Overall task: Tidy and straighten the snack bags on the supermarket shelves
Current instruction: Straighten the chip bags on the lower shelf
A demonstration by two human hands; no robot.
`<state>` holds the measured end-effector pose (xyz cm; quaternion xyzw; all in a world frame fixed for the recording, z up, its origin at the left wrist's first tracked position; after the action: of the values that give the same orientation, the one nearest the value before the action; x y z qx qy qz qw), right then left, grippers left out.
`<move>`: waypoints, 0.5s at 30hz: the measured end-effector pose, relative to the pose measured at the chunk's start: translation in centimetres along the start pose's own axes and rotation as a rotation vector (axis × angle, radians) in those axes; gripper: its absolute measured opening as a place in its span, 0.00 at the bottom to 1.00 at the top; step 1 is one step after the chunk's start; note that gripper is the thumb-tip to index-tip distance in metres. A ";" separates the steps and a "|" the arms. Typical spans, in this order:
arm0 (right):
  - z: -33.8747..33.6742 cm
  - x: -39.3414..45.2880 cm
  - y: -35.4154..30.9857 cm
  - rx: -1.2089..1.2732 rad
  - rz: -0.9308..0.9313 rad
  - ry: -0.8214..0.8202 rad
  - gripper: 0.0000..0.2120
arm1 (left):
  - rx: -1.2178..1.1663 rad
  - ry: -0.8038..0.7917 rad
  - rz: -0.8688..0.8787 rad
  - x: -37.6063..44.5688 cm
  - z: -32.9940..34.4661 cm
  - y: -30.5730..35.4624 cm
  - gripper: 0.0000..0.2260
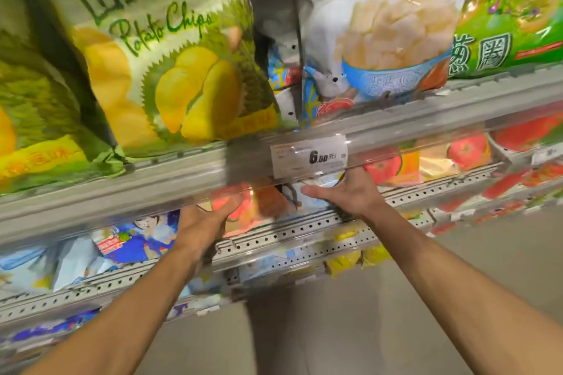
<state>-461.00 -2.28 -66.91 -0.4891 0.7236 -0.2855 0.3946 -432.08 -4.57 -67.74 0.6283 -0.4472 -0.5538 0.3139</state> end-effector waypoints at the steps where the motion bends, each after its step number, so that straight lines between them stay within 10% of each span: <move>1: 0.1 0.0 -0.1 -0.005 0.006 -0.003 0.49 | 0.031 0.017 -0.009 -0.2 0.0 0.2 0.23; 15: 0.2 -3.8 -1.6 0.050 -0.060 0.292 0.30 | 0.041 0.079 -0.099 -1.0 -1.0 0.6 0.35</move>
<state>-459.30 0.73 -64.62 -0.4537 0.7510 -0.3832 0.2885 -431.25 -3.96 -66.63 0.6774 -0.4142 -0.5339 0.2907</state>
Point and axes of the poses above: each hand's wrist, its own x-axis towards the middle knuckle, its own z-axis out of the palm, y = z × x, the point moved 4 cm from there along x, towards the middle knuckle, and after that the axes turned 4 degrees about -y, right-handed, at the moved point
